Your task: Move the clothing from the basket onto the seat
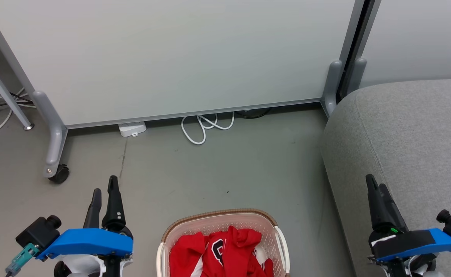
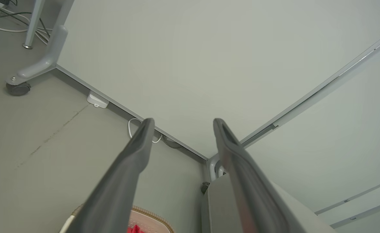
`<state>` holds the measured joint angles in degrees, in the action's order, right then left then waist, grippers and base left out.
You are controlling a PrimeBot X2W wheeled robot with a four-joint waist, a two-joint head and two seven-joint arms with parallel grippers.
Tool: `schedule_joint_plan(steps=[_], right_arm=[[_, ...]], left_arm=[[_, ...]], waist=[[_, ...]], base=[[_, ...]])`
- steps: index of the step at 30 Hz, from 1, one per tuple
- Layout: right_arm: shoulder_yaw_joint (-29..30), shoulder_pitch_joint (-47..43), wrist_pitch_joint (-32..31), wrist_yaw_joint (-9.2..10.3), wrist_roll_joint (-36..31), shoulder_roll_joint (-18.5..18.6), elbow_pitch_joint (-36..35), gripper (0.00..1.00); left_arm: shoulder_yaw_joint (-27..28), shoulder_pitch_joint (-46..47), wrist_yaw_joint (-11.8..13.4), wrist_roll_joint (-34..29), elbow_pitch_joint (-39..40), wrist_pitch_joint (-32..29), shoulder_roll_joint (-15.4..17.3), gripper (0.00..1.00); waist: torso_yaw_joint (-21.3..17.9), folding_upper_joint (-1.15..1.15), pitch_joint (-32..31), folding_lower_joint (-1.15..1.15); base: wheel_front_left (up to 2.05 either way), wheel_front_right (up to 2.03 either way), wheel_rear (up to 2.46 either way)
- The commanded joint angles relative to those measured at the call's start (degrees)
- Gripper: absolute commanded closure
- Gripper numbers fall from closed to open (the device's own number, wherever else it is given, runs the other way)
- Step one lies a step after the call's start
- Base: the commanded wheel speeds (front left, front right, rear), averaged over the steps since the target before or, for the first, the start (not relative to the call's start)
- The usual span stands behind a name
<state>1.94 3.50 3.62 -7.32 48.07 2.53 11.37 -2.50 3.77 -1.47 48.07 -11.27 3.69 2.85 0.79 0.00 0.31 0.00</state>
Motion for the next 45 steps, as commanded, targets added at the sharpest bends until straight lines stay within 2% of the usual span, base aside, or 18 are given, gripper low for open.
schedule_joint_plan(steps=[1, 28, 45], right_arm=[[-0.1, 0.6, 0.6, -0.14, -2.1, 0.4, -0.6, 0.00], [-1.3, 0.2, 5.3, -0.17, -22.3, 0.4, 1.0, 0.00], [-1.9, -0.1, 7.7, -0.19, -32.0, 0.4, 1.2, 0.00]], left_arm=[[-0.4, 1.5, 0.5, -1.9, 0.5, 0.5, 0.4, 0.00], [-4.9, 1.8, 3.0, -20.8, 0.4, 5.3, 1.2, 0.00], [-5.9, 1.3, 2.3, -29.5, -0.1, 7.6, 0.9, 0.00]], waist=[[0.0, 0.00, 0.0, 0.00], [0.9, 0.00, -0.1, 0.00], [1.3, 0.00, -0.4, 0.00]], base=[[0.00, 0.00, 0.00], [0.00, 0.00, 0.00], [0.00, 0.00, 0.00]])
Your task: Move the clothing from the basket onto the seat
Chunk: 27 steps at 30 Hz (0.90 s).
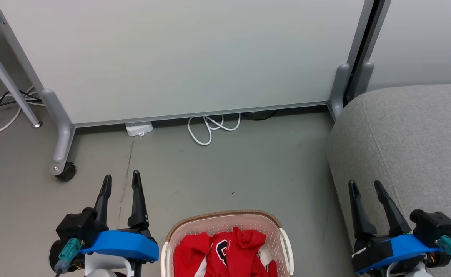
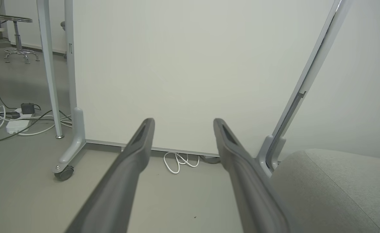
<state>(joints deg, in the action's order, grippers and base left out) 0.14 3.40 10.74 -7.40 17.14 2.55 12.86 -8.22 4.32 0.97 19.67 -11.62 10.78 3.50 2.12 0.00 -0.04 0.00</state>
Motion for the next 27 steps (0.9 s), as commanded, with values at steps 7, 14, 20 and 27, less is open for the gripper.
schedule_joint_plan(steps=[7, 14, 20, 27], right_arm=[[-0.5, -0.2, 1.4, -0.12, -4.8, 0.4, -0.2, 0.00], [-0.8, -0.3, 2.2, -0.12, -8.3, 0.4, 0.0, 0.00], [-1.0, -0.3, 2.9, -0.13, -11.1, 0.5, 0.2, 0.00], [-1.2, -0.5, 3.6, -0.14, -14.2, 0.5, 0.5, 0.00]], left_arm=[[-0.6, 0.7, -0.1, -4.7, -0.5, 1.3, 0.1, 0.00], [-1.0, 0.7, -0.1, -8.1, -1.2, 2.2, -0.1, 0.00], [-1.4, 1.0, -0.1, -10.6, -1.6, 2.9, -0.2, 0.00], [-1.7, 0.9, -0.1, -13.4, -2.0, 3.6, -0.4, 0.00]], waist=[[0.1, 0.00, -0.1, 0.00], [0.2, 0.00, -0.1, 0.00], [0.2, 0.00, -0.1, 0.00], [0.4, 0.00, -0.1, 0.00]], base=[[0.00, 0.00, 0.00], [0.00, 0.00, 0.00], [0.00, 0.00, 0.00], [0.00, 0.00, 0.00]])
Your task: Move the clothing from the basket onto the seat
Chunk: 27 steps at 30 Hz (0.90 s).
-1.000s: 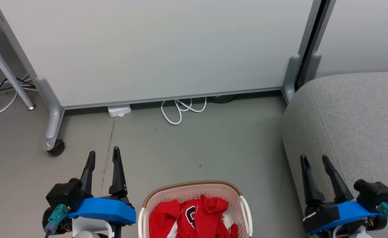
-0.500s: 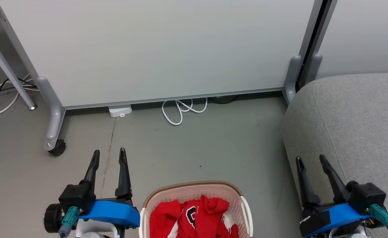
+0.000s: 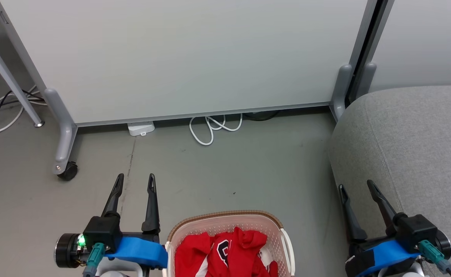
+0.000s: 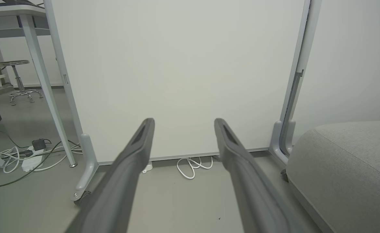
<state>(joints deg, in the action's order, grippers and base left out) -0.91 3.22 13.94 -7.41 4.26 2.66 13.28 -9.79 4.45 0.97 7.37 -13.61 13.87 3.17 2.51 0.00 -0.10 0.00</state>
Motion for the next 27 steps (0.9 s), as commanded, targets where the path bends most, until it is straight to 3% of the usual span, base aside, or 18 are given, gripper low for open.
schedule_joint_plan(steps=[1, 10, 27], right_arm=[[-0.1, -0.3, 0.4, -0.13, -1.3, 0.4, 0.0, 0.00], [-0.5, -0.6, 1.3, -0.14, -4.7, 0.4, 0.1, 0.00], [-0.4, -0.6, 1.3, -0.14, -3.8, 0.4, 0.5, 0.00]], left_arm=[[-0.1, 0.7, -0.1, -1.1, -0.1, 0.5, 0.0, 0.00], [-0.3, 0.3, -0.4, -4.0, -0.5, 1.4, -0.1, 0.00], [0.6, 0.5, -1.4, -2.0, -1.9, 1.4, -0.3, 0.00]], waist=[[0.0, 0.00, 0.0, 0.00], [0.2, 0.00, 0.0, 0.00], [0.1, 0.00, 0.1, 0.00]], base=[[0.00, 0.00, 0.00], [0.00, 0.00, 0.00], [0.00, 0.00, 0.00]])
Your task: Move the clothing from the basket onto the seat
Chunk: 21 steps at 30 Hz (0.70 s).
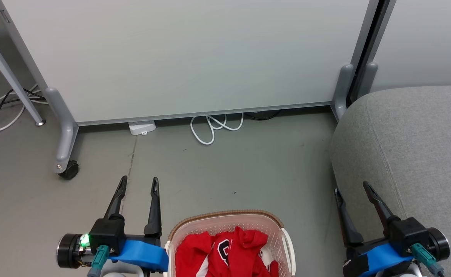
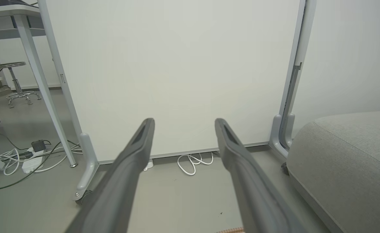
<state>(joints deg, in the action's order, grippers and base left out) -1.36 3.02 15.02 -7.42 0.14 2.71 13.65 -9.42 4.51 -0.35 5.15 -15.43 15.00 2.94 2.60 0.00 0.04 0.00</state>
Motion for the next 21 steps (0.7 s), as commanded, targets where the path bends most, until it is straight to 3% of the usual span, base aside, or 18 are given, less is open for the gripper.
schedule_joint_plan(steps=[1, 6, 21], right_arm=[[0.0, -0.4, 0.2, -0.13, 0.4, 0.3, 0.1, 0.00], [-0.2, -0.2, 0.2, -0.13, 0.3, 0.3, -0.1, 0.00], [-1.0, 3.7, 0.2, -0.12, -0.3, 0.3, -1.6, 0.00]], left_arm=[[0.2, 0.5, -0.2, 0.3, -0.1, 0.3, -0.1, 0.00], [0.0, 1.1, -0.4, 0.1, -0.6, 0.3, -0.1, 0.00], [-2.7, 10.6, -4.8, -3.1, -10.5, 0.2, 1.4, 0.00]], waist=[[0.0, 0.00, 0.0, 0.00], [-0.3, 0.00, 0.5, 0.00], [-5.5, 0.00, 8.5, 0.00]], base=[[0.00, 0.00, 0.00], [0.00, 0.00, 0.00], [0.00, 0.00, 0.00]])
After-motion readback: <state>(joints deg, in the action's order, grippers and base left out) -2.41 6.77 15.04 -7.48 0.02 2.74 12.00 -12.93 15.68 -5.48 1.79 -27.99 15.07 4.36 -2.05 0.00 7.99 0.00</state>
